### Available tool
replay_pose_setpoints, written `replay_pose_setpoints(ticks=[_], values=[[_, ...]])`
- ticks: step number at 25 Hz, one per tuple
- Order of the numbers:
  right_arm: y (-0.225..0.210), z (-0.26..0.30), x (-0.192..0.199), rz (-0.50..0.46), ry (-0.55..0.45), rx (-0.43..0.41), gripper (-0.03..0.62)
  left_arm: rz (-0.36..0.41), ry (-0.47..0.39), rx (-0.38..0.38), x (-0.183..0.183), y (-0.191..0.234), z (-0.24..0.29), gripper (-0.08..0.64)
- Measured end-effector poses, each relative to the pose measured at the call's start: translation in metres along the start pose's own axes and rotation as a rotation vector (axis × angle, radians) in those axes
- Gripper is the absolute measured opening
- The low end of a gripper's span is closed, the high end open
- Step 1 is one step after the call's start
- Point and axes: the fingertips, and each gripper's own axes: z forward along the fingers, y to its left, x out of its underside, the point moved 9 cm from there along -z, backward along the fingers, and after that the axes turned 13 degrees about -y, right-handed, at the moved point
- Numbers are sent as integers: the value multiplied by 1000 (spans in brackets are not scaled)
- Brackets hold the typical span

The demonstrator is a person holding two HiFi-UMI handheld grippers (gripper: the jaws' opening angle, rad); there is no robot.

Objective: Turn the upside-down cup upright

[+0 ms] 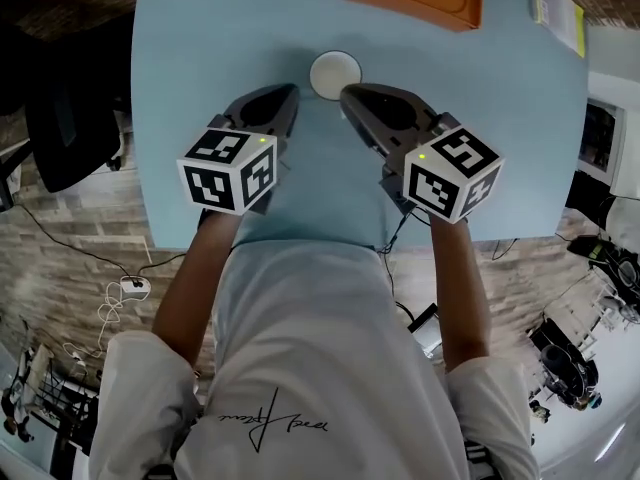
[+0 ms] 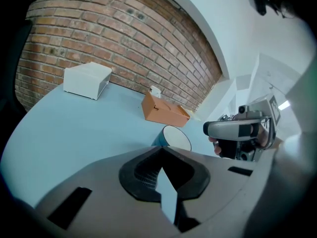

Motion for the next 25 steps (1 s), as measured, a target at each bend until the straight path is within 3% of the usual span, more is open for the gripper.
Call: replay_pose_setpoints(ticks=[12,25], values=[[39,-53,5,-49,-48,38,22,45,-38,70,-2,-38,-46,9],[116,-101,35,-84,-162,128,21,58,-60,153,15,-72,-113,9]])
